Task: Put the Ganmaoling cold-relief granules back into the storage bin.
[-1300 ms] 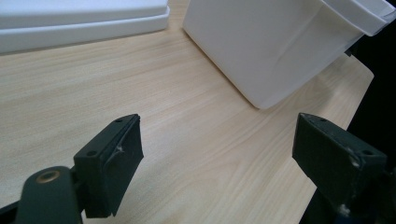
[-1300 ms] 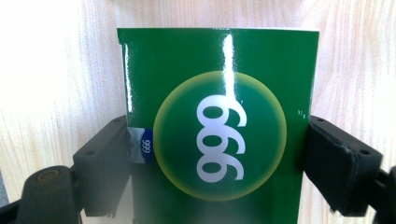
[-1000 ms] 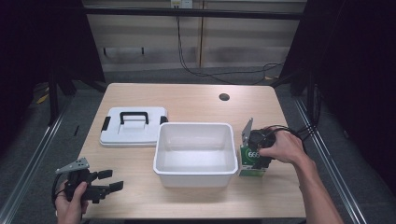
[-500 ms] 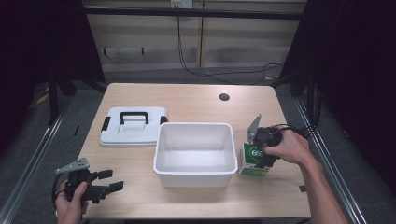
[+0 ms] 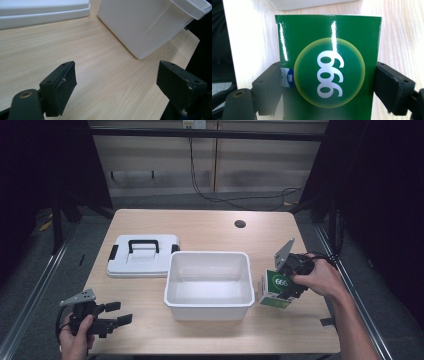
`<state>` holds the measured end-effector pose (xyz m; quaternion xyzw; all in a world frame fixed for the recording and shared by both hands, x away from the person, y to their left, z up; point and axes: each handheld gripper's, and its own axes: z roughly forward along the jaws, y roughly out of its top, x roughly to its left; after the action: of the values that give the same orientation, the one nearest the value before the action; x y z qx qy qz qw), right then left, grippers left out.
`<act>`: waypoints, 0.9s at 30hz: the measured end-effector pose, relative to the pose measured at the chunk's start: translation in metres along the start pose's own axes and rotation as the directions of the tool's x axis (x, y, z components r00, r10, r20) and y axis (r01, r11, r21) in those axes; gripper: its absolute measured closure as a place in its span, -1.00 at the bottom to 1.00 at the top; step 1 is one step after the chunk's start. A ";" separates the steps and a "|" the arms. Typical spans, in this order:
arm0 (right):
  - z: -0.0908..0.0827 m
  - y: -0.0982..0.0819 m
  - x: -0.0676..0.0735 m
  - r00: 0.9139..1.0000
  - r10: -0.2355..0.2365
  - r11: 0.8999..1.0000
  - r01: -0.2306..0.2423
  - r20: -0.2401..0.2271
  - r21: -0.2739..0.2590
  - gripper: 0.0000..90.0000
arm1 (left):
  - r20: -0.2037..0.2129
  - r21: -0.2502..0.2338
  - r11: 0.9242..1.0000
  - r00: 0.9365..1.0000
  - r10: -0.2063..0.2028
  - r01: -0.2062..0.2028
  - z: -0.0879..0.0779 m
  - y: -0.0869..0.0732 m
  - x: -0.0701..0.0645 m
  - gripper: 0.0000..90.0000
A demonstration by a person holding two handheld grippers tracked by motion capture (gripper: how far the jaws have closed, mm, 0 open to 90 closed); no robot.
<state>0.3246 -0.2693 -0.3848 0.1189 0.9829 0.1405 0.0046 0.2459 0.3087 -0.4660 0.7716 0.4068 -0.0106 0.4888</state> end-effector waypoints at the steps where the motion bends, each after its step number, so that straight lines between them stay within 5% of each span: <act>1: -0.001 -0.001 0.001 1.000 -0.003 1.000 0.003 -0.001 -0.009 -0.63 | -0.002 -0.005 1.000 1.000 0.001 -0.001 -0.001 0.000 0.000 -0.64; 27: -0.041 -0.006 0.005 0.999 0.017 0.992 -0.012 0.039 -0.125 -0.63 | -0.004 0.000 1.000 1.000 -0.001 0.001 0.001 0.001 0.001 -0.64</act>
<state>0.3168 -0.2856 -0.3467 0.1282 0.9711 0.1991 0.0305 0.2471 0.3083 -0.4665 0.7713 0.4081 -0.0095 0.4882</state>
